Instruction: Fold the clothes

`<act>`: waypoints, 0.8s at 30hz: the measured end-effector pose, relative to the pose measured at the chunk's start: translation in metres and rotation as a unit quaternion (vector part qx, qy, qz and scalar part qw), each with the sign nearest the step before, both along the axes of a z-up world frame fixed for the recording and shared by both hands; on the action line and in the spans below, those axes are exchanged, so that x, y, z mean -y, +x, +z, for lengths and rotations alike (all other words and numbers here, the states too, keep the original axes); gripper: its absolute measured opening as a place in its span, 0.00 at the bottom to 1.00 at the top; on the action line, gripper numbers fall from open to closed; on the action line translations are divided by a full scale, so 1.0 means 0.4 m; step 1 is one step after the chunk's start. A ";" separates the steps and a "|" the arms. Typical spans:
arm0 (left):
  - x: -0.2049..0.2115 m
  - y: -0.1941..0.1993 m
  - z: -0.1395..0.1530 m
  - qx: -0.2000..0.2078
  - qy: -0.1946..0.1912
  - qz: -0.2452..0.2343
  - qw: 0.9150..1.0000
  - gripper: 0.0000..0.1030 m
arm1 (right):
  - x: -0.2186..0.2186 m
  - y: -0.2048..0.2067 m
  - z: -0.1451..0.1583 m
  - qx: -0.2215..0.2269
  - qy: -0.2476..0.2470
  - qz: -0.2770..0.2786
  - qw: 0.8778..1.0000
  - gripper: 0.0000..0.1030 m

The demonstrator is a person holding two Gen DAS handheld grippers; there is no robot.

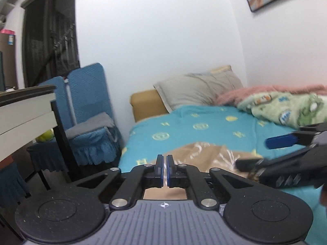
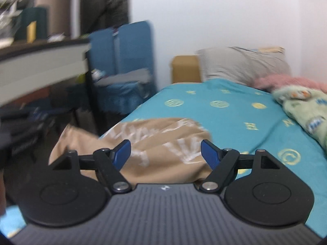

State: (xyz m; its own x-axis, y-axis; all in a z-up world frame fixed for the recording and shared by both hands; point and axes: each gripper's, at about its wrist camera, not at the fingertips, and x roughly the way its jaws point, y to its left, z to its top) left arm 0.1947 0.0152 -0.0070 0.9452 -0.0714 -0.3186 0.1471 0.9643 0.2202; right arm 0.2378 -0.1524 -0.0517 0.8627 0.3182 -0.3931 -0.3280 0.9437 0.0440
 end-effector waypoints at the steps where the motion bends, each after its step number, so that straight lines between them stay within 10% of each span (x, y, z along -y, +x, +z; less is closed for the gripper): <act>1: -0.004 0.004 -0.003 -0.009 -0.004 0.004 1.000 0.10 | -0.017 0.003 -0.011 -0.008 -0.007 0.008 1.000 0.75; 5: -0.021 0.018 -0.013 -0.047 -0.022 0.020 0.998 0.17 | 0.001 0.066 -0.089 -0.126 0.101 -0.009 0.987 0.74; 9: -0.024 0.052 -0.061 -0.085 -0.003 0.026 0.996 0.50 | 0.072 0.158 -0.183 -0.197 0.249 -0.057 0.946 0.75; 12: -0.004 0.073 -0.120 -0.111 0.049 0.014 0.993 0.56 | 0.118 0.207 -0.234 -0.209 0.333 -0.078 0.916 0.49; 13: 0.008 0.078 -0.140 -0.115 0.069 0.007 0.991 0.59 | 0.126 0.218 -0.244 -0.217 0.336 -0.088 0.912 0.19; 24: 0.127 0.100 -0.338 -0.057 0.339 0.008 0.939 0.64 | 0.167 0.144 -0.081 -0.111 0.317 -0.087 0.938 0.10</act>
